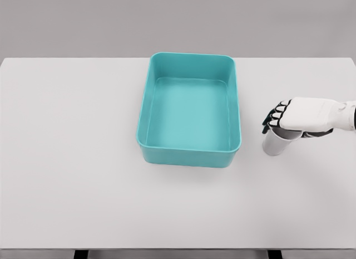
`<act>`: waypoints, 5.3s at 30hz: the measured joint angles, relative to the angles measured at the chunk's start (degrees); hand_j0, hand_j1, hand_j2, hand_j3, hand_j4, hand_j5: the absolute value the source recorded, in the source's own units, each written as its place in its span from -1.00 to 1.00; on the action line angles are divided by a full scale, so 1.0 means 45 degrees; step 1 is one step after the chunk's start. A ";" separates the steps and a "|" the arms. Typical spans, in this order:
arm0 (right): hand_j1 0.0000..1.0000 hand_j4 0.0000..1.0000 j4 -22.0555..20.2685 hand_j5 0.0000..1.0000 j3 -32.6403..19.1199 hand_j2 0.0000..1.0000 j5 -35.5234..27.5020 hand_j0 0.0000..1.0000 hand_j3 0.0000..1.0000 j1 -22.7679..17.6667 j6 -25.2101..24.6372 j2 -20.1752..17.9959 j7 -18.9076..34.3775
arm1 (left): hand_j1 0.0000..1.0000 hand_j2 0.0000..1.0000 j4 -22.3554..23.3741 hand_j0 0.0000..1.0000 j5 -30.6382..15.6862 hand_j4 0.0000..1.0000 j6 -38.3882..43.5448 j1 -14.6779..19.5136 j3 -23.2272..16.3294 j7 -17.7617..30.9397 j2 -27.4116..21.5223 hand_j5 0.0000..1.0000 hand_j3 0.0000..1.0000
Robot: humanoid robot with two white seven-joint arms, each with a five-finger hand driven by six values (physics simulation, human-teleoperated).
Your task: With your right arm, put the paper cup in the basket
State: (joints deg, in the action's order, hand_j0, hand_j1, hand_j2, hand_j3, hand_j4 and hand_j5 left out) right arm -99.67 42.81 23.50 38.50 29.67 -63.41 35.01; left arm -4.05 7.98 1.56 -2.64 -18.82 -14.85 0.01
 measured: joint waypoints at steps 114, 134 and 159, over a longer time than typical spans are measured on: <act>0.45 0.45 0.0931 0.45 0.2373 0.45 0.0389 0.45 0.45 0.4375 -0.1583 0.5144 0.0004 | 1.00 1.00 0.0000 1.00 0.0000 1.00 0.0001 0.0000 0.0002 -0.0001 0.0000 1.00 1.00; 0.47 0.47 0.1273 0.47 0.3153 0.47 0.0800 0.47 0.47 0.4492 -0.1537 0.5213 0.0004 | 1.00 1.00 0.0000 1.00 0.0000 1.00 0.0000 0.0000 0.0001 -0.0001 0.0000 1.00 1.00; 0.50 0.50 0.1588 0.50 0.3437 0.50 0.1028 0.50 0.50 0.4570 -0.1533 0.5422 0.0003 | 1.00 1.00 0.0000 1.00 0.0000 1.00 0.0001 0.0000 0.0001 -0.0001 0.0000 1.00 1.00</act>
State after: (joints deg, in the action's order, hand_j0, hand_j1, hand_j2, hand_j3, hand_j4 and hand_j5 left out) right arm -92.52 58.27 28.12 59.06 22.77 -39.01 35.02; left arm -4.05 7.99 1.56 -2.64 -18.82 -14.86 0.01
